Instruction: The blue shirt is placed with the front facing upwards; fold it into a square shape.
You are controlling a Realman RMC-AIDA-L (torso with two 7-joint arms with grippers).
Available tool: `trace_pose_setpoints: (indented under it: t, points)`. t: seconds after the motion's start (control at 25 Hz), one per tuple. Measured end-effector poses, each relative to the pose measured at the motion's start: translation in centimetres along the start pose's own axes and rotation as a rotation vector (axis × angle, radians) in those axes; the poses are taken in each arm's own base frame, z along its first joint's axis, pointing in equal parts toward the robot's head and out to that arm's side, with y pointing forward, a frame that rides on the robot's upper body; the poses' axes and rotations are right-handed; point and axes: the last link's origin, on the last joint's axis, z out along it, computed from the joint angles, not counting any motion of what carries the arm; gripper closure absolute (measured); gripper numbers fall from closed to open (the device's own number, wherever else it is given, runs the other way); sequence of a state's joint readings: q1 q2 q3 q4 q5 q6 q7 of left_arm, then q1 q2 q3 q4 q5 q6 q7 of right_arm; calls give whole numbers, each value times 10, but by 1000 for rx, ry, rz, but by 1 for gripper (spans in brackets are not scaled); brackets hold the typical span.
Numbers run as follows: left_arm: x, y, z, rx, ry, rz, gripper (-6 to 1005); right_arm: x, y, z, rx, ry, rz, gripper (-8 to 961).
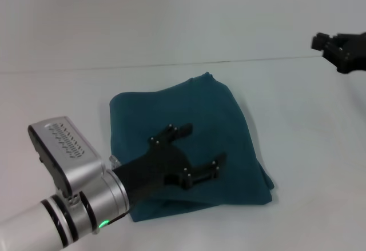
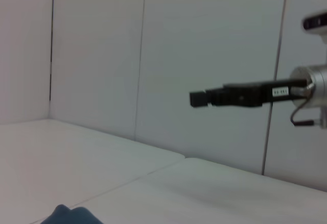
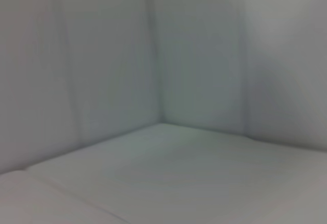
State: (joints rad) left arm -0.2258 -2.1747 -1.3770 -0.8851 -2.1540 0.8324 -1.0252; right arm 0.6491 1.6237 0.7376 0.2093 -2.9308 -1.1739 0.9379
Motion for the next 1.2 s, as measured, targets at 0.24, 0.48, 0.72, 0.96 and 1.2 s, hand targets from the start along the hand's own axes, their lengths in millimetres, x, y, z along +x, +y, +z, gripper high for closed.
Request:
trace_pose_setpoints:
  t: [0.24,0.48,0.72,0.96,1.2]
  points:
    - [3,-3,2,11,19,-10,49,-10,19,32,-108,-1,-125,830]
    - [2,-13,-7,53,43,-27,65,-25,24,51,-186,182,-84,729]
    - [-4,-10,-17,13,78,-13,65,-95,23,54,-152,324,-76,567]
    - [-15,-8,-27,5,84,-21,65,-152,74,100,-101,578,-218,368]
    - [-27,-6,-35,14,66,-36,65,-149,101,146,-19,705,-307,269]
